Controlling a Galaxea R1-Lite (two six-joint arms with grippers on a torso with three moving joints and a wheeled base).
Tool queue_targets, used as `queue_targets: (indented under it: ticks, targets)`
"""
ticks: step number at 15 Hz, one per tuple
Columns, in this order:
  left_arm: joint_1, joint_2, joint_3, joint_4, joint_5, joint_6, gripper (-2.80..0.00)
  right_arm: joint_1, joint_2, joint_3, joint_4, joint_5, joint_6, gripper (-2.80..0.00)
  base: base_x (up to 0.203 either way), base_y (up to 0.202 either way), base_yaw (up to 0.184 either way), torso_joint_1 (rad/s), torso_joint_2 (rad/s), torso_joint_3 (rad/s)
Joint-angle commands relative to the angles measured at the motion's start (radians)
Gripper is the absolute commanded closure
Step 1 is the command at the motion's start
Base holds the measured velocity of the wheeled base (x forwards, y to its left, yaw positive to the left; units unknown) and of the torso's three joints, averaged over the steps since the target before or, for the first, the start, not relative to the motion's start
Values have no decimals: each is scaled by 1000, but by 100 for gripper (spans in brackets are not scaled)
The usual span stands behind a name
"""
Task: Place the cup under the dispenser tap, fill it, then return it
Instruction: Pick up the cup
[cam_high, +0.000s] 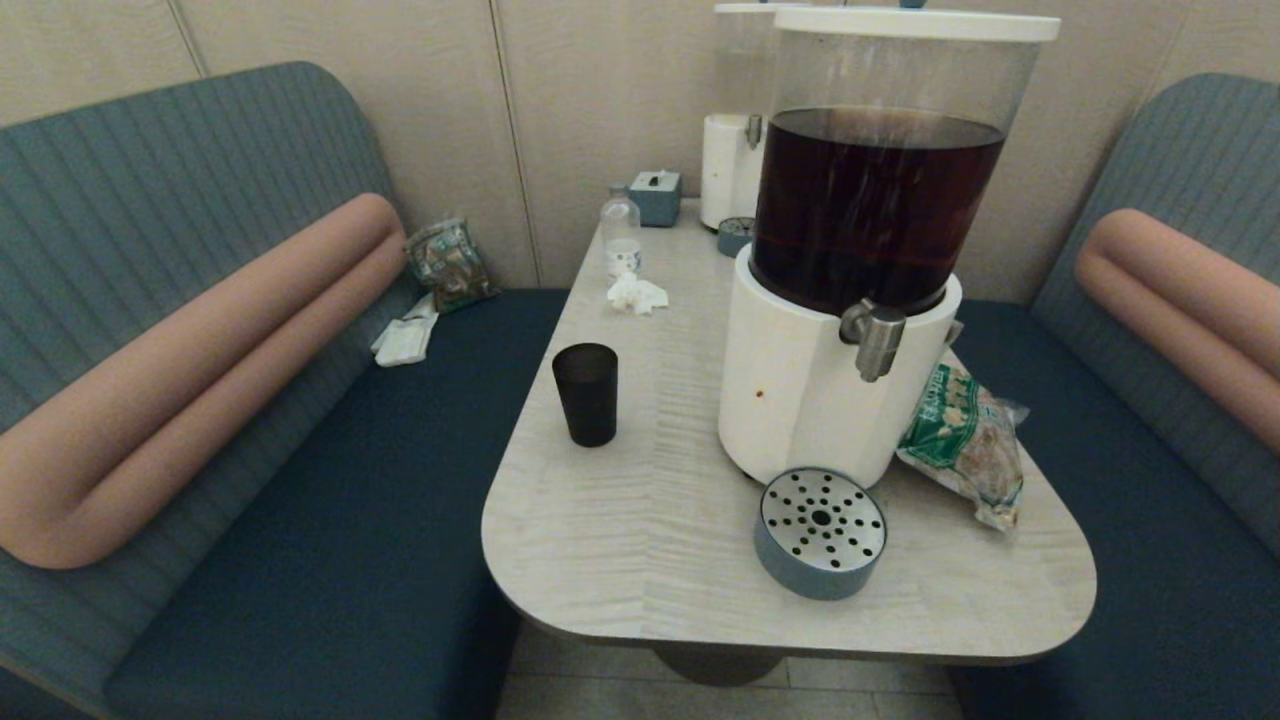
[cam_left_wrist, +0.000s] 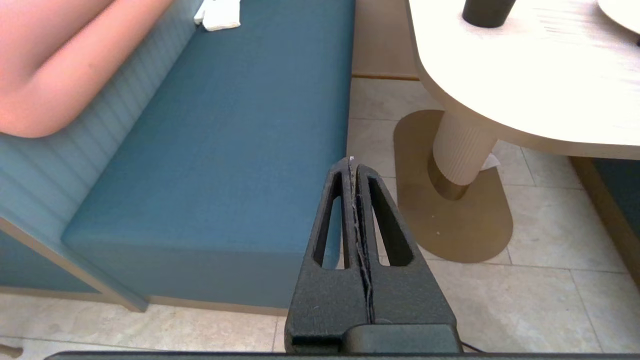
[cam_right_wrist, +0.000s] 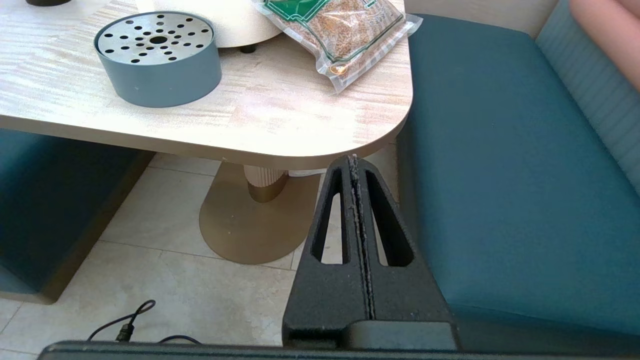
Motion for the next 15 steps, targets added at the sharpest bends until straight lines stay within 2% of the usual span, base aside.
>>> queue_targets:
  ticks: [1, 5, 7, 10, 11, 13, 15]
  targets:
    - [0, 0, -2, 2, -3, -4, 0, 0, 1, 0, 0, 1, 0, 0, 0, 0, 0, 0, 0, 0]
    - [0, 0, -4, 0, -9, 6, 0, 0, 1, 2, 0, 1, 0, 0, 0, 0, 0, 0, 0, 0]
    - [0, 5, -50, 8, -35, 10, 0, 0, 1, 2, 0, 1, 0, 0, 0, 0, 0, 0, 0, 0]
    - [-7, 163, -272, 5, -84, -31, 0, 0, 1, 1, 0, 1, 0, 0, 0, 0, 0, 0, 0, 0]
    - [-23, 266, -375, -1, -94, -62, -280, 0, 1, 0, 0, 1, 0, 0, 0, 0, 0, 0, 0, 0]
    - [-79, 464, -552, -32, -112, -109, -280, 0, 1, 0, 0, 1, 0, 0, 0, 0, 0, 0, 0, 0]
    - [-123, 628, -637, -119, -166, -129, -280, 0, 1, 1, 0, 1, 0, 0, 0, 0, 0, 0, 0, 0]
